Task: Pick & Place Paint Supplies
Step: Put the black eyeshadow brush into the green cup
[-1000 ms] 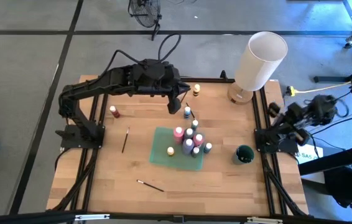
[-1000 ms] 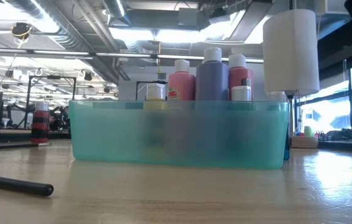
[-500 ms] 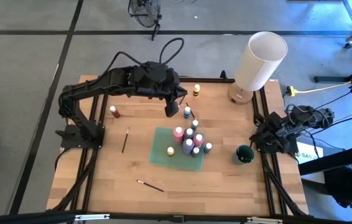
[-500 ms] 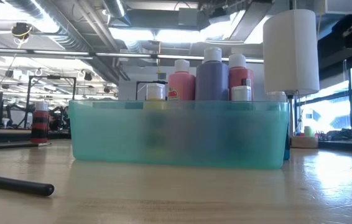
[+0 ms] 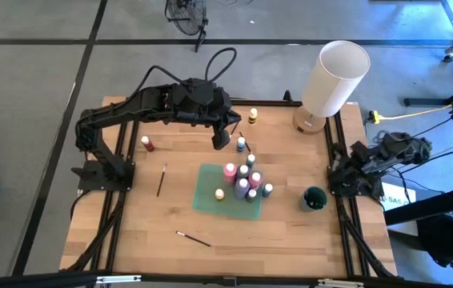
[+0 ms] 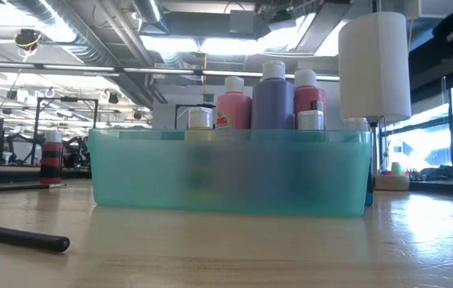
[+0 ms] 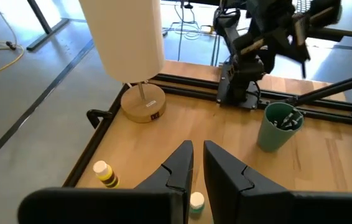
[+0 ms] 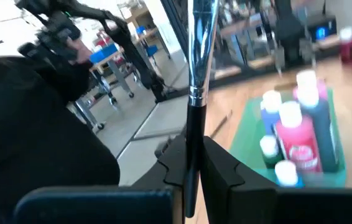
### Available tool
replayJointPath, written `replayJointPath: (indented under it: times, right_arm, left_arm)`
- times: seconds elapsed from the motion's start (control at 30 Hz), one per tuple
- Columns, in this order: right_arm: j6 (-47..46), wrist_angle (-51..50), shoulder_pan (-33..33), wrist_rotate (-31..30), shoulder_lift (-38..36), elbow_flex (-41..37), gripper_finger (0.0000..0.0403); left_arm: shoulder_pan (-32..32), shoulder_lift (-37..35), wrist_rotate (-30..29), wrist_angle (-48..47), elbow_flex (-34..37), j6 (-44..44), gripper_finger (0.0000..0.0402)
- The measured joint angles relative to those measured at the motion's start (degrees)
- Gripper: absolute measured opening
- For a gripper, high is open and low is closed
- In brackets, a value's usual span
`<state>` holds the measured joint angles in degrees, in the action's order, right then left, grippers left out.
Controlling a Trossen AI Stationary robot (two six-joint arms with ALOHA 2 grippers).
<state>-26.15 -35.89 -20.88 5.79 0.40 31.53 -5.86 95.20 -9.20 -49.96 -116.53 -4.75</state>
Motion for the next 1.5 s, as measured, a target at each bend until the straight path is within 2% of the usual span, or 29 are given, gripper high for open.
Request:
replayJointPath:
  times: [0.17,0.33,0.5,0.73,0.93,1.07,1.17,1.3,1.5]
  right_arm:
    - [5.5,-3.1,0.0,-0.9,1.8,8.1,0.0024]
    - [12.9,-11.1,0.0,-0.7,6.3,17.6,0.0024]
    - [17.6,-27.0,0.3,0.2,11.1,22.6,0.0024]
    - [20.5,-30.2,0.3,6.4,11.7,24.5,0.0024]
    - [22.6,-35.9,0.3,10.0,10.3,25.5,0.0024]
    - [25.1,-36.9,0.4,11.5,7.1,25.5,0.0024]
    - [26.8,-34.4,1.0,12.2,4.1,24.6,0.0024]
    - [26.6,-31.1,2.9,13.0,1.1,20.3,0.0024]
    - [26.8,-26.7,6.1,18.4,0.2,11.1,0.0024]
  left_arm:
    - [-0.4,0.0,-0.1,1.9,0.0,-0.5,0.0031]
    - [1.3,1.3,1.2,8.8,0.0,-3.4,0.0031]
    - [5.6,5.1,3.1,21.4,0.0,-3.7,0.0031]
    - [10.4,15.3,1.8,42.3,0.0,-1.7,0.0031]
    - [12.7,22.3,-4.6,54.1,0.1,-2.2,0.0031]
    - [15.1,23.3,-11.1,54.3,0.1,-0.2,0.0031]
    - [16.9,23.2,-18.8,52.5,0.1,0.3,0.0031]
    - [19.5,22.8,-28.3,51.6,0.1,2.1,0.0031]
    - [22.4,22.6,-33.8,51.9,0.0,3.6,0.0031]
